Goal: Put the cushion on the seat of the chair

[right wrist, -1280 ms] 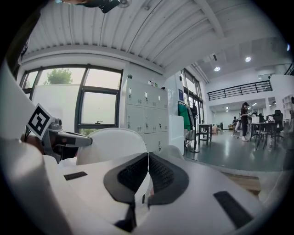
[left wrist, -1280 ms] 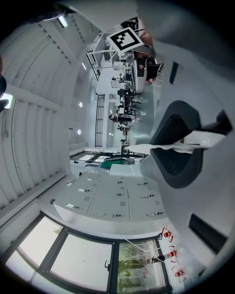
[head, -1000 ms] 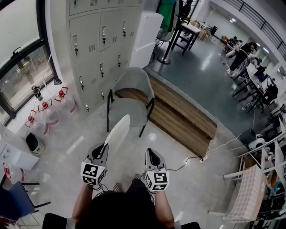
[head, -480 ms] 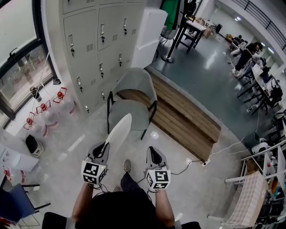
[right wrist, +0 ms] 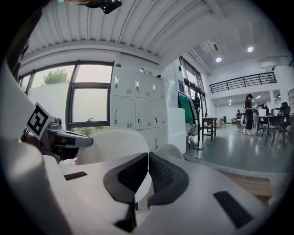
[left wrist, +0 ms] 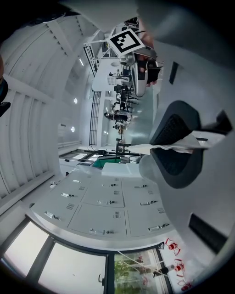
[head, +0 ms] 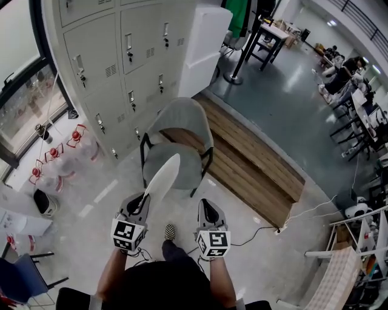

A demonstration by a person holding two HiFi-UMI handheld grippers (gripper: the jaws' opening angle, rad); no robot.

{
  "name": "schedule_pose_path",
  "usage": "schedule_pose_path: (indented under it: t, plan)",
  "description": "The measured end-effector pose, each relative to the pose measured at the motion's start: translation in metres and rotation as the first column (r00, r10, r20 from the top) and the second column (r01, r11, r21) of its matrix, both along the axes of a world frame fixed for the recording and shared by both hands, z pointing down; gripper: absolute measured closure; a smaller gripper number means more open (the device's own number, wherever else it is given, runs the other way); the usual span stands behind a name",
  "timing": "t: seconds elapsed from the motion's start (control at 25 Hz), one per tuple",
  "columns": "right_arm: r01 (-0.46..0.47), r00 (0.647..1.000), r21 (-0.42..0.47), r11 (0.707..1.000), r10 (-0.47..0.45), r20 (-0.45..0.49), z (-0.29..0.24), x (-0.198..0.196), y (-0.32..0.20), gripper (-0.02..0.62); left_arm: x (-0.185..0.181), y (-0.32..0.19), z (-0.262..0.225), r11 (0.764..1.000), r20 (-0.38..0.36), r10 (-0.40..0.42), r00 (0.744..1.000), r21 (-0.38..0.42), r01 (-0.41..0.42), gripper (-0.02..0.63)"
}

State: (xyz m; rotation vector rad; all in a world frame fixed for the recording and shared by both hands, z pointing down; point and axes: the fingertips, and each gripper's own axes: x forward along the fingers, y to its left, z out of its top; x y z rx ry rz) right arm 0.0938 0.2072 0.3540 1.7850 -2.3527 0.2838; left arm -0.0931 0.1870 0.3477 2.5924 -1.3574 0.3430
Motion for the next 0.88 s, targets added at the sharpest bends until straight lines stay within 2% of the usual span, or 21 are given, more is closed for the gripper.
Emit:
schedule_pose_path:
  t: [0.4, 0.88]
  plan:
    - [0.007, 1.0, -0.06, 0.998, -0.005, 0.026, 0.032, 0.045, -0.086, 0.566, 0.049, -0.095, 0.024, 0.999, 0.011, -0.003, 1.0, -0.035, 0.004, 0.571]
    - [0.013, 0.999, -0.115, 0.993, -0.008, 0.04, 0.07, 0.087, -0.144, 0.566, 0.096, -0.164, 0.057, 0.998, 0.021, 0.007, 1.0, -0.069, -0.006, 0.571]
